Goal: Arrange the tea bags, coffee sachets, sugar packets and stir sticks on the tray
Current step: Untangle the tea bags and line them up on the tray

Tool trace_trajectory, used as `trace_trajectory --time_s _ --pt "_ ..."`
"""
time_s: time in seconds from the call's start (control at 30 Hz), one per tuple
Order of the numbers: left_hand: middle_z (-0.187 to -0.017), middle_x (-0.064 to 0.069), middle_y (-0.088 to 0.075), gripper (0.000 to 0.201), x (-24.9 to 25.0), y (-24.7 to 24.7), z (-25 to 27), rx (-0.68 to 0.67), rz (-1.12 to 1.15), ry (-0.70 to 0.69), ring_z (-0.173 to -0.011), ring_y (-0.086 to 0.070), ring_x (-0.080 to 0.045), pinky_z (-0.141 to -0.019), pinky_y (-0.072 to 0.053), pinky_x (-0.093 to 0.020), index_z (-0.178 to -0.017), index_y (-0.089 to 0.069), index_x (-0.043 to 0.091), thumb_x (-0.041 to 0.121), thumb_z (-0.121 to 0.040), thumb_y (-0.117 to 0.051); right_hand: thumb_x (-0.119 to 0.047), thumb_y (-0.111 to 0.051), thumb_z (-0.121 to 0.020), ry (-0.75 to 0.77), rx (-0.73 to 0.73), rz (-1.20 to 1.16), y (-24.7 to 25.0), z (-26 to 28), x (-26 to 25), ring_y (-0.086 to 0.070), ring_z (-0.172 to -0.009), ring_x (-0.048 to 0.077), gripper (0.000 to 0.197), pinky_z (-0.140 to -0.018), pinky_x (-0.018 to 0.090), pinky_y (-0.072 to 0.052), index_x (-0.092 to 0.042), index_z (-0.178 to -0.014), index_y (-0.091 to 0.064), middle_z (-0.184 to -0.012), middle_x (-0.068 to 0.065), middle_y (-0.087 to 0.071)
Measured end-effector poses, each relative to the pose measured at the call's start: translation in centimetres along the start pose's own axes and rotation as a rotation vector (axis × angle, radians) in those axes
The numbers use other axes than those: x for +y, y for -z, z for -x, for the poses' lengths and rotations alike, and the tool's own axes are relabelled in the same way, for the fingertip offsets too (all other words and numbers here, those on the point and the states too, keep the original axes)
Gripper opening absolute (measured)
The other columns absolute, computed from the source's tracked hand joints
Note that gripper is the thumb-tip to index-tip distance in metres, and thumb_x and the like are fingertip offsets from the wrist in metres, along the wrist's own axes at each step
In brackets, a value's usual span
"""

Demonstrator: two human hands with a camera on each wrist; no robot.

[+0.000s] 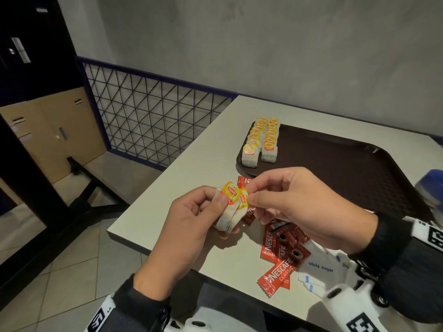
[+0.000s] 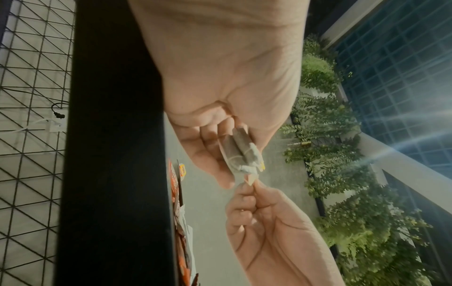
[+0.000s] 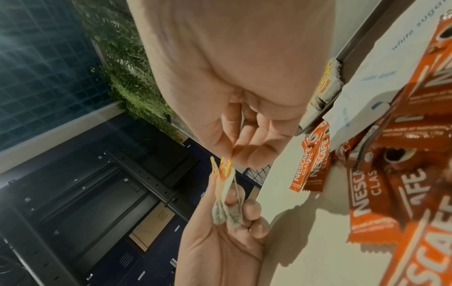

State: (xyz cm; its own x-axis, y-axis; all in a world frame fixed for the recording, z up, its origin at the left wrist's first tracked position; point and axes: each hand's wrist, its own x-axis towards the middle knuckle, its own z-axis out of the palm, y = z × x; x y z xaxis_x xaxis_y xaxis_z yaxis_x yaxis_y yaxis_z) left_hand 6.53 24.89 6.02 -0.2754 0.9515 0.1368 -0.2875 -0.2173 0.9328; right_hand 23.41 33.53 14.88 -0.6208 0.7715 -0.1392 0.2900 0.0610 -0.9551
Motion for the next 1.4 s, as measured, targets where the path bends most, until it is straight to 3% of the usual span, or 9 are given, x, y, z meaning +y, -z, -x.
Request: trace_trajectory --time_s 0.37,0.53,0.77,0.9,1.0,1.07,1.17,1.27,1.4 --pt "-0.083 -0.022 -0.071 0.023 0.0 0.2 -0.1 -0.008 -0.012 0.011 -0.067 -0.066 -0.031 -0.060 -0.051 -0.033 -0.089 -0.075 0.011 0.033 -0.088 -0.074 -0.004 -0.070 -0.090 -0.055 -0.062 -0.080 -0.4 -0.1 -0.2 -0.066 -0.072 0.022 0.012 -0.067 0.032 -0.056 0.001 -0.100 -0.074 -0.082 0.014 -0.072" --pt "-0.082 -0.017 -0.070 0.024 0.3 0.2 0.0 -0.022 -0.045 0.017 -0.070 -0.065 -0.031 -0.059 -0.051 -0.034 -0.089 -0.077 0.014 0.036 -0.085 -0.068 -0.006 -0.068 -0.092 -0.054 -0.072 -0.098 -0.7 -0.3 -0.1 -0.069 -0.084 0.028 0.017 -0.079 0.038 -0.059 0.001 -0.107 -0.073 -0.101 0.024 -0.075" --pt "-0.090 -0.020 -0.072 0.031 -0.1 0.3 -0.2 0.026 -0.014 0.016 -0.074 -0.063 -0.028 -0.059 -0.053 -0.034 -0.094 -0.077 0.007 0.035 -0.084 -0.067 -0.005 -0.070 -0.089 -0.037 -0.067 -0.059 0.1 -0.2 -0.6 -0.066 -0.075 0.026 0.016 -0.065 0.029 -0.059 0.002 -0.104 -0.075 -0.097 0.027 -0.074" --pt "-0.089 -0.017 -0.074 0.025 0.1 0.3 -0.5 0.102 0.074 0.029 -0.064 -0.065 -0.031 -0.065 -0.057 -0.040 -0.088 -0.076 0.011 0.032 -0.085 -0.064 -0.006 -0.073 -0.087 -0.015 -0.042 -0.004 0.9 -0.3 -1.1 -0.064 -0.075 0.028 0.013 -0.065 0.029 -0.058 -0.003 -0.098 -0.078 -0.096 0.028 -0.074" --pt "-0.106 -0.020 -0.075 0.024 0.3 0.3 -0.3 0.072 0.060 0.052 -0.077 -0.069 -0.035 -0.081 -0.052 -0.053 -0.088 -0.075 0.010 0.029 -0.091 -0.060 -0.006 -0.073 -0.087 -0.020 -0.067 0.011 1.4 -0.2 -1.3 -0.064 -0.073 0.026 0.010 -0.067 0.032 -0.059 -0.005 -0.094 -0.080 -0.093 0.025 -0.074" --pt "-0.112 -0.024 -0.072 0.019 0.4 0.4 -0.2 0.036 0.055 0.072 -0.086 -0.065 -0.039 -0.081 -0.047 -0.057 -0.082 -0.073 0.011 0.026 -0.093 -0.067 -0.007 -0.073 -0.087 -0.029 -0.090 0.008 1.5 -0.1 -1.3 -0.065 -0.071 0.025 0.011 -0.067 0.032 -0.059 -0.005 -0.095 -0.080 -0.090 0.022 -0.075" --pt "-0.108 -0.035 -0.063 0.020 0.6 0.4 0.0 -0.019 0.061 0.082 -0.079 -0.058 -0.038 -0.075 -0.048 -0.052 -0.078 -0.070 0.008 0.024 -0.090 -0.064 -0.008 -0.072 -0.087 -0.040 -0.116 0.004 1.3 0.1 -1.3 -0.067 -0.068 0.021 0.011 -0.067 0.031 -0.059 -0.005 -0.096 -0.079 -0.083 0.016 -0.075" --pt "-0.077 -0.018 -0.064 0.020 0.7 0.4 0.1 -0.080 0.059 0.088 -0.068 -0.058 -0.030 -0.070 -0.049 -0.043 -0.075 -0.072 0.011 0.023 -0.089 -0.063 -0.007 -0.073 -0.087 -0.023 -0.113 0.008 0.8 0.1 -1.4 -0.067 -0.068 0.023 0.012 -0.066 0.030 -0.060 -0.003 -0.096 -0.078 -0.082 0.018 -0.074" --pt "-0.076 -0.012 -0.070 0.022 0.7 0.4 0.0 -0.095 0.048 0.042 -0.066 -0.065 -0.020 -0.061 -0.053 -0.034 -0.076 -0.076 0.011 0.020 -0.090 -0.061 -0.009 -0.073 -0.088 0.034 -0.087 0.098 0.6 0.0 -1.9 -0.068 -0.069 0.024 0.011 -0.065 0.028 -0.060 -0.005 -0.096 -0.079 -0.083 0.019 -0.075"
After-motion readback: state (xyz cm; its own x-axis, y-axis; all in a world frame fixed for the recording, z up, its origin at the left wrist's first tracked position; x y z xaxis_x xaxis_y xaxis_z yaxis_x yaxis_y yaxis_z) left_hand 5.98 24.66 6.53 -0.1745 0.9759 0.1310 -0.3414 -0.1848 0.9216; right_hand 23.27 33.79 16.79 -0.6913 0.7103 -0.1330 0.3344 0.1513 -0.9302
